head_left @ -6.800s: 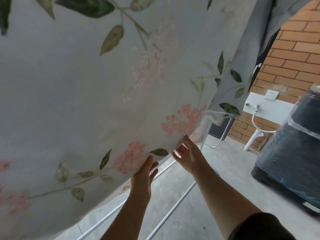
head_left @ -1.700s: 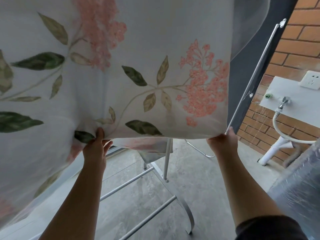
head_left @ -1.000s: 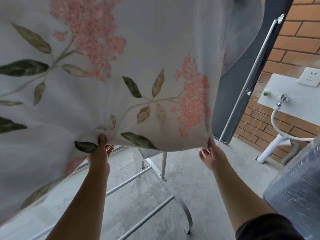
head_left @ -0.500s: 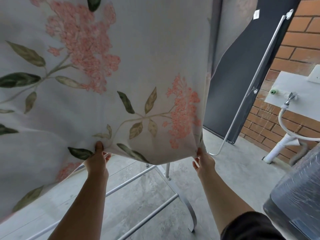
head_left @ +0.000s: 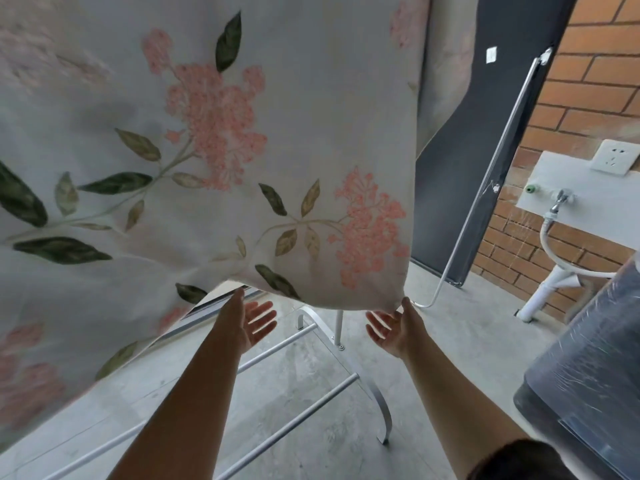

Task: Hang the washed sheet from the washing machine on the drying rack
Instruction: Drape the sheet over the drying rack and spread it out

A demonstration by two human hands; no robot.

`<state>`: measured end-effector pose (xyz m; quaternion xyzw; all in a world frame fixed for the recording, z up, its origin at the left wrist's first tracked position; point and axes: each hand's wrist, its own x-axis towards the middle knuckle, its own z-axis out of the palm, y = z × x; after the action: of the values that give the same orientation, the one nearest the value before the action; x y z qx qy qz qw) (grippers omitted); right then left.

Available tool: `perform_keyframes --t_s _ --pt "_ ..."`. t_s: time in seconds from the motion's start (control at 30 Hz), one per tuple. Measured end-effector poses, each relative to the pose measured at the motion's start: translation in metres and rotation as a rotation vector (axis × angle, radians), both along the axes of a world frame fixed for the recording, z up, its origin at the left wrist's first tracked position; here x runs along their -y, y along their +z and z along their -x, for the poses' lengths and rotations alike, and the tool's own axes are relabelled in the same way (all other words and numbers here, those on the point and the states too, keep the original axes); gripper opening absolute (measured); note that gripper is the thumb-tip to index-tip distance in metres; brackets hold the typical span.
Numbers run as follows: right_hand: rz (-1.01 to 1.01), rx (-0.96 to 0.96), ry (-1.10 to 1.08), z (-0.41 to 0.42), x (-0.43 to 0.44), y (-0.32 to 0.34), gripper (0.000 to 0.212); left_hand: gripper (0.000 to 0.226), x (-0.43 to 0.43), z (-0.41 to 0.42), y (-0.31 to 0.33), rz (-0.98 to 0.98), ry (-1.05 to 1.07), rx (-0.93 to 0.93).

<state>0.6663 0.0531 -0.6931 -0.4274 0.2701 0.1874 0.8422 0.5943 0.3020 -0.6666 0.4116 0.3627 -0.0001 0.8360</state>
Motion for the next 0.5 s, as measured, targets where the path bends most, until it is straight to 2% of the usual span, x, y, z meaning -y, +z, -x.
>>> perform_keyframes --t_s 0.1,0.17,0.23,0.27,0.3,0.33,0.37,0.4,0.43,0.5 --pt "-0.056 -0.018 0.05 0.029 -0.004 0.01 0.058 0.045 0.018 0.017 0.009 -0.063 -0.016 0.069" --pt "-0.063 -0.036 0.151 0.053 -0.01 0.016 0.064 0.027 0.029 0.028 0.009 -0.237 0.019 0.186" --pt "-0.094 -0.011 0.18 0.065 -0.02 0.021 0.064 0.014 0.034 0.027 0.007 -0.593 0.111 0.328" --pt "-0.114 0.032 0.137 0.065 -0.026 0.025 0.059 0.018 0.032 0.02 0.004 -0.874 0.115 0.381" --pt "-0.124 0.084 0.099 0.06 -0.03 0.026 0.052 0.027 0.029 0.012 0.0 -1.182 0.015 0.395" --pt "-0.105 0.117 0.077 0.05 -0.035 0.03 0.049 0.04 0.026 0.001 -0.003 -1.437 -0.217 0.353" --pt "-0.072 0.12 0.066 0.041 -0.04 0.033 0.049 0.052 0.023 -0.009 -0.007 -1.572 -0.505 0.234" --pt "-0.016 0.076 0.073 0.03 -0.046 0.037 0.051 0.059 0.017 -0.019 -0.004 -1.592 -0.759 0.085" --pt "0.033 0.027 0.08 0.027 -0.048 0.038 0.053 0.06 0.016 -0.019 0.0 -1.578 -0.866 -0.003" --pt "0.082 -0.076 0.083 0.024 -0.052 0.048 0.058 0.053 0.011 -0.019 0.018 -1.584 -0.786 -0.014"
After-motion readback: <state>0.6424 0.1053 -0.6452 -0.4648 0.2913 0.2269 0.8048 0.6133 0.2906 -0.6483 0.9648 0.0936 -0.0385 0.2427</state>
